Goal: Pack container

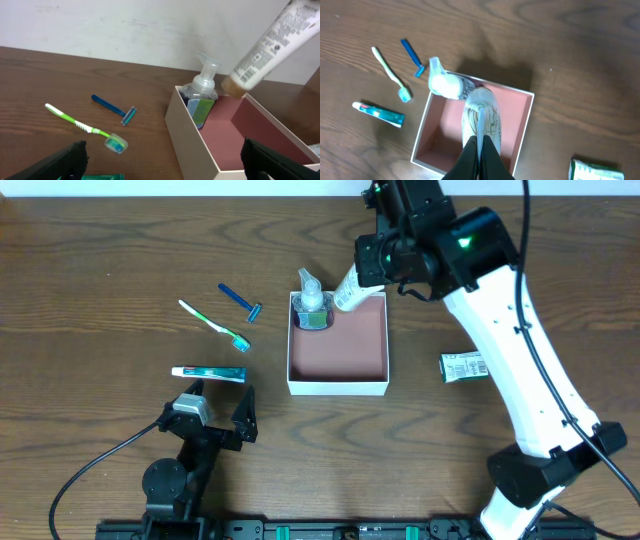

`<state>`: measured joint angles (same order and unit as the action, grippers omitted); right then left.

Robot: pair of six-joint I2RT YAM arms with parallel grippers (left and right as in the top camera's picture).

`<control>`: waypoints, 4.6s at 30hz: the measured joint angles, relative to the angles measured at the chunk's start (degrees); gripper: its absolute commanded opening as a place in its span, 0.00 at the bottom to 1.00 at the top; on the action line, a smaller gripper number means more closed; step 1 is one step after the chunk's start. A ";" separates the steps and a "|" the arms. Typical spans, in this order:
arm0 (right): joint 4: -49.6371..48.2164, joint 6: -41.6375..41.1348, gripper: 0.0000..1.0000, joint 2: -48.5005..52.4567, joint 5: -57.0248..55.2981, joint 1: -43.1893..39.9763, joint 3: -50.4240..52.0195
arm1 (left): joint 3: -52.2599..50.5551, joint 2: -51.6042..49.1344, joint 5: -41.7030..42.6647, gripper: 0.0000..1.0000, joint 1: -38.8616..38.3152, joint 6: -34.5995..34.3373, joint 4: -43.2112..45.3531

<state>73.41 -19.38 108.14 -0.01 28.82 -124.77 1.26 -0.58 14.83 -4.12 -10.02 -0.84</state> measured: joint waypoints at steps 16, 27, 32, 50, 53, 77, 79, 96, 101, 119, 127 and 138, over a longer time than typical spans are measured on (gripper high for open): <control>-0.44 -4.28 0.01 2.80 -2.38 0.04 1.42 | 0.00 0.00 0.00 0.98 0.00 0.00 0.02; -5.70 3.76 0.01 10.40 -2.08 0.11 2.03 | 0.00 0.00 0.00 0.98 0.00 0.00 0.00; -8.70 15.89 0.01 10.86 -1.22 0.13 2.38 | 0.00 0.00 0.00 0.98 0.00 0.00 0.02; -9.62 44.41 0.01 10.86 1.51 0.13 2.38 | 0.00 0.00 0.00 0.98 0.00 0.00 0.00; -9.22 49.33 0.01 10.86 3.17 0.13 2.38 | 0.00 0.00 0.00 0.98 0.00 0.00 0.02; -8.81 77.61 0.01 12.31 10.75 0.11 2.38 | 0.00 0.00 0.00 0.98 0.00 0.00 0.02; -8.96 77.83 0.01 13.42 10.78 0.02 2.38 | 0.00 0.00 0.00 0.98 0.00 0.00 0.02; -16.28 77.29 0.77 14.86 12.28 -1.92 2.05 | 0.00 0.00 0.00 0.98 0.00 0.00 0.02; -17.97 76.08 0.87 14.86 12.31 -1.92 2.05 | 0.00 0.00 0.00 0.98 0.00 0.00 0.02; -5.79 45.38 0.60 3.89 6.05 -3.43 1.73 | 0.00 0.00 0.00 0.98 0.00 -0.02 0.02; 9.07 35.60 0.01 2.49 5.18 -6.82 1.92 | 0.00 0.00 0.00 0.98 0.00 -0.02 0.02; 1.33 28.70 0.01 2.49 7.54 -6.93 18.71 | 0.00 0.00 0.02 0.98 0.00 0.00 0.00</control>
<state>74.74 9.32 110.63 7.53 21.89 -106.06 1.26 -0.58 14.85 -4.12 -10.02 -0.84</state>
